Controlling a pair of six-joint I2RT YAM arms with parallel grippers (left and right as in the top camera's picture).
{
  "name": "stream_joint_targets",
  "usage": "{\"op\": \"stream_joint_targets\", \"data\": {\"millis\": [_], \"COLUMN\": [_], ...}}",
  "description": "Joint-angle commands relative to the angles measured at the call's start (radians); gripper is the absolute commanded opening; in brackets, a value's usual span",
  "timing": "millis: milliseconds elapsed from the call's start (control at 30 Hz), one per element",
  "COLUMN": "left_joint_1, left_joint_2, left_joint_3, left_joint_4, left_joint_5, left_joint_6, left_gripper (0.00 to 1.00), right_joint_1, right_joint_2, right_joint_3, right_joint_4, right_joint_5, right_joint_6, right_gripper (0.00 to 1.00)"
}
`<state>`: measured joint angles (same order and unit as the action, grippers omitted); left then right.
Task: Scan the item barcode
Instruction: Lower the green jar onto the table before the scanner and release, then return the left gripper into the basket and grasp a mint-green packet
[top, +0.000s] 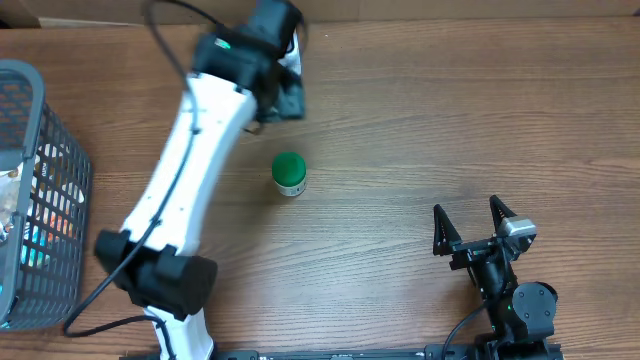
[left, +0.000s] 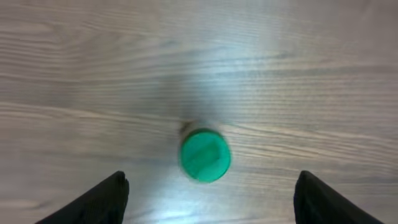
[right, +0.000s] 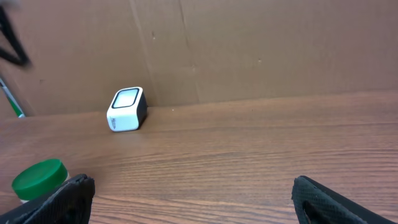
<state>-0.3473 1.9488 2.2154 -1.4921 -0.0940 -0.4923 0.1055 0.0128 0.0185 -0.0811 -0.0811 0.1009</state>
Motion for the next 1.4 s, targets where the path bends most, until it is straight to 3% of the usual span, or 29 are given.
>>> {"op": "stream_joint_targets", "data": {"millis": [0, 100, 333, 533, 700, 1000, 1367], "left_joint_1": [0.091, 0.2, 0.616, 0.953, 1.133, 1.273, 1.27], "left_joint_2": [-0.039, -0.081, -0.274, -0.322, -0.312, -0.298, -0.285], "left_joint_3": [0.198, 0.323, 0.313, 0.22, 0.051, -0.359, -0.797], "left_joint_4": [-0.114, -0.198, -0.197, -0.198, -0.186, 0.08, 0.396], "left_joint_5": [-0.041, -0.074, -0.01, -0.004, 0.018, 0.066, -0.156], "left_joint_6": [0.044, 0.05, 0.001, 0.001, -0.013, -0.011, 0.077], "left_gripper": [0.68, 0.64, 0.59, 0.6, 0.62, 0.63, 0.7], "right_joint_1": [-0.002, -0.002, -0.002, -0.002, -0.002, -0.002, -0.002], "right_joint_2": [-0.01, -0.01, -0.01, -0.01, -0.01, -0.01, -0.01], "right_joint_3": [-0.01, -0.01, -0.01, -0.01, -0.01, -0.01, -0.01], "right_joint_4": [0.004, 0.004, 0.004, 0.004, 0.004, 0.004, 0.004], "right_joint_5": [-0.003, -0.003, -0.003, -0.003, -0.003, -0.003, -0.003], "right_joint_6": [0.003, 0.003, 0.003, 0.003, 0.003, 0.003, 0.003], "right_gripper": [1.0, 1.0, 1.0, 1.0, 1.0, 1.0, 1.0]}}
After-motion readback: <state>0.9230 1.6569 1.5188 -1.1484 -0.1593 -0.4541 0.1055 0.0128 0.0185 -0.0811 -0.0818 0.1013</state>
